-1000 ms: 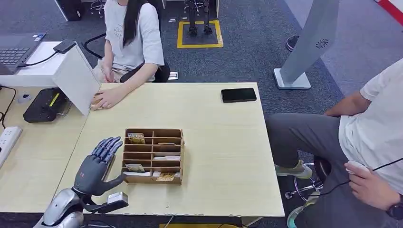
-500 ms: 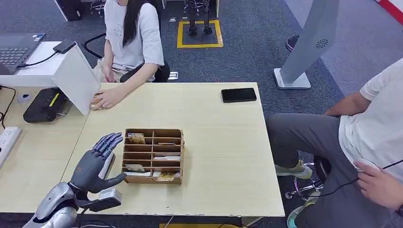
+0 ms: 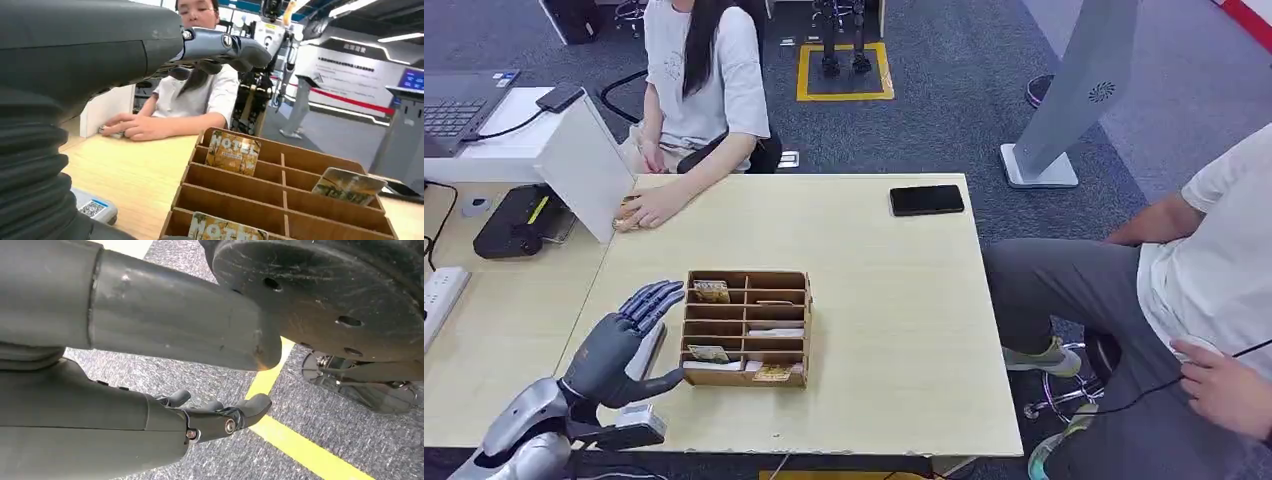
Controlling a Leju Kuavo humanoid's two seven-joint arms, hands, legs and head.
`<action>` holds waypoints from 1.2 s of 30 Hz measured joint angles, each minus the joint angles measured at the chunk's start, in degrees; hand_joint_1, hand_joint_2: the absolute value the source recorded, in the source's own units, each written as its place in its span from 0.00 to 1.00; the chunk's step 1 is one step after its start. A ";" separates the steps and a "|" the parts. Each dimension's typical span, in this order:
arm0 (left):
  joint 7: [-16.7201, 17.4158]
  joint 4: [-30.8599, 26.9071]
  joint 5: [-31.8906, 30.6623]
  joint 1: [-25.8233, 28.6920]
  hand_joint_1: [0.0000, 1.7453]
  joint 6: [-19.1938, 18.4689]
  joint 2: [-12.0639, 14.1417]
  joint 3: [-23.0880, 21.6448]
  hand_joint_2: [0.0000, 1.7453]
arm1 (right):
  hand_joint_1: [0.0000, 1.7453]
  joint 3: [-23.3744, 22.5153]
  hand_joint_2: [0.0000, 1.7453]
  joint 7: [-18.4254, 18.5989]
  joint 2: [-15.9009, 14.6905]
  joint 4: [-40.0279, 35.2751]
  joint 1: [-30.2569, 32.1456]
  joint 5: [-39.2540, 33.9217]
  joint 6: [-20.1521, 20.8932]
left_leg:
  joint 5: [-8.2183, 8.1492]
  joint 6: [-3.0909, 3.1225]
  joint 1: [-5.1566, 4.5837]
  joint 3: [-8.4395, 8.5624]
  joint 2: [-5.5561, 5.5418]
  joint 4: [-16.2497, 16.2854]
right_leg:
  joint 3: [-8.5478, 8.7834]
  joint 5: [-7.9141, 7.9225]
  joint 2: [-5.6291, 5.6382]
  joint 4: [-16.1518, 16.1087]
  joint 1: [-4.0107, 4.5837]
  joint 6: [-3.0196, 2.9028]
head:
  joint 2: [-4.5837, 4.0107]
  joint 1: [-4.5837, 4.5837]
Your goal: Pass the card to the sensor for recognition and then transmit it.
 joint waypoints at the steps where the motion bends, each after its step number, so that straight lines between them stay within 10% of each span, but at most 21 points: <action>1: 0.00 -0.26 -0.41 0.00 0.00 -0.39 0.37 0.00 1.00 | 0.00 0.00 0.00 0.00 0.00 0.00 0.00 0.00 -0.02 | 0.00 0.00 0.00 0.00 0.00 0.00 | 0.00 0.00 0.00 0.00 0.00 0.00 | 0.00 0.02; 36: 0.66 -1.33 -6.36 -4.25 0.00 -5.64 6.08 -4.78 1.00 | 0.00 0.50 0.00 0.26 0.00 0.00 -0.18 0.00 0.50 | 0.01 0.00 0.00 0.00 0.00 0.00 | -0.01 0.00 0.01 0.00 0.00 0.00 | 0.00 0.00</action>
